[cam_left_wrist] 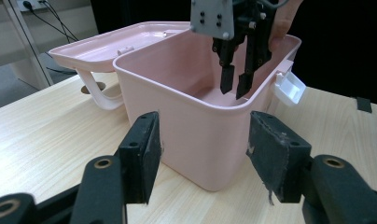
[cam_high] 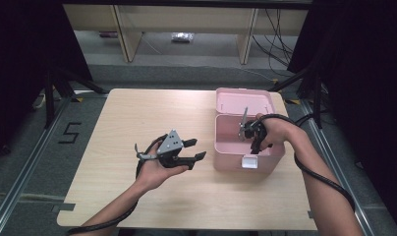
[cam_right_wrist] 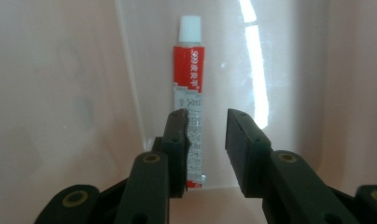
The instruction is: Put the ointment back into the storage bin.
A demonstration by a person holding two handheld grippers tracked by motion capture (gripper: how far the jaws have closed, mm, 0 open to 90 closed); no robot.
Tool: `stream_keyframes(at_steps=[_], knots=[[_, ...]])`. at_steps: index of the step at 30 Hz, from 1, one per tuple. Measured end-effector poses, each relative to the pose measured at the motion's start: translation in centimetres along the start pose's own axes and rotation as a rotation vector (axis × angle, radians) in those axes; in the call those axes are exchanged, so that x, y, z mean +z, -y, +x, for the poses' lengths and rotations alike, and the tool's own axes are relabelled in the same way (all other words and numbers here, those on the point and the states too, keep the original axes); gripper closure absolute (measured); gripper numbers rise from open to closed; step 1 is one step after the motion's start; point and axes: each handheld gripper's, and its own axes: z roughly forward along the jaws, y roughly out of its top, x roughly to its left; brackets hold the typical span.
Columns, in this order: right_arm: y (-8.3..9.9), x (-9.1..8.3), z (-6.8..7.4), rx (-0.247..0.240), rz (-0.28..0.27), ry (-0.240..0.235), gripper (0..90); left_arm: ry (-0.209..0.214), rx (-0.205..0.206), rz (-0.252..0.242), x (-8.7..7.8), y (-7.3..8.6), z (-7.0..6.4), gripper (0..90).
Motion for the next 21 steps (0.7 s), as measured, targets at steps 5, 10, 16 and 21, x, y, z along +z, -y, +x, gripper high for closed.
stream_keyframes(at_steps=[5,10,16,21], knots=[[0.3,-1.1,-0.1,0.030,-0.052,0.033,69.5,0.008,0.000,0.001,0.2,0.1,-0.2,44.8],[1.2,-2.4,-0.7,0.063,-0.091,0.075,66.9,0.019,-0.006,-0.011,0.5,0.1,-0.2,46.9],[1.9,-4.4,-1.1,0.171,-0.210,0.102,62.6,0.026,-0.010,-0.016,0.6,-0.1,-0.2,53.3],[2.8,-5.7,-1.4,0.240,-0.292,0.138,59.4,0.033,-0.013,-0.030,0.6,-0.2,-0.5,58.5]])
